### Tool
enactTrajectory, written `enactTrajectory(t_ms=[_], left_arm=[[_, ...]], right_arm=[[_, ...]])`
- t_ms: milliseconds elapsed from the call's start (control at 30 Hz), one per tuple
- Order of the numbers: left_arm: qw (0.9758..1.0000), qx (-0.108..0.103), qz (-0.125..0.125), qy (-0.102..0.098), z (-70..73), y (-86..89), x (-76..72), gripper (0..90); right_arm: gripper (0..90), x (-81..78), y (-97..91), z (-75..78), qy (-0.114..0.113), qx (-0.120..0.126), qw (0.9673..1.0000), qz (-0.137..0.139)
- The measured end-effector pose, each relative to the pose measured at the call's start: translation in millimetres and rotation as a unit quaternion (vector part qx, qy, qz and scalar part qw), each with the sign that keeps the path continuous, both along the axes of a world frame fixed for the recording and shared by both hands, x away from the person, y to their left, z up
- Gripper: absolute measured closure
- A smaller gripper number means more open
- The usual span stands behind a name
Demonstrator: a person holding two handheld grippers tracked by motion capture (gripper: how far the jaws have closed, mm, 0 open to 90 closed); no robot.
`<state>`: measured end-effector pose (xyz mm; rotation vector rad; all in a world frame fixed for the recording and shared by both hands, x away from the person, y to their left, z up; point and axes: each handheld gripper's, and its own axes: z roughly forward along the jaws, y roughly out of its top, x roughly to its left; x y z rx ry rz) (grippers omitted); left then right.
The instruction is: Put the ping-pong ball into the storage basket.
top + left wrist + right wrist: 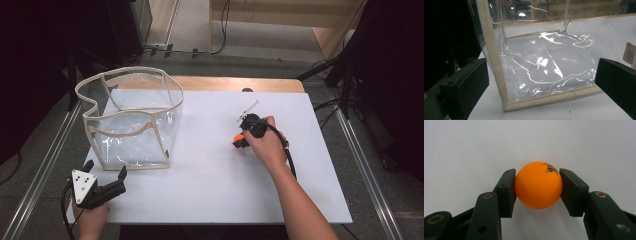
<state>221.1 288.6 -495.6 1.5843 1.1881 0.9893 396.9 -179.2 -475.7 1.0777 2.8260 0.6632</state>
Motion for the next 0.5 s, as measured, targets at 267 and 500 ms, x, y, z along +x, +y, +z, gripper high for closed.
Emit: enactTrajectory(t_ms=[267, 500], left_arm=[[1.0, 0.002, 0.001, -0.002, -0.2, -0.6, -0.1, 0.0], [1.0, 0.002, 0.001, -0.002, -0.3, -0.9, 0.2, 0.0]], right_arm=[[47.7, -3.3, 0.2, 8.9, 0.001, 0.017, 0.9998, 0.009], [47.7, -2.3, 5.2, 13.4, -0.001, 0.018, 0.9996, 0.022]])
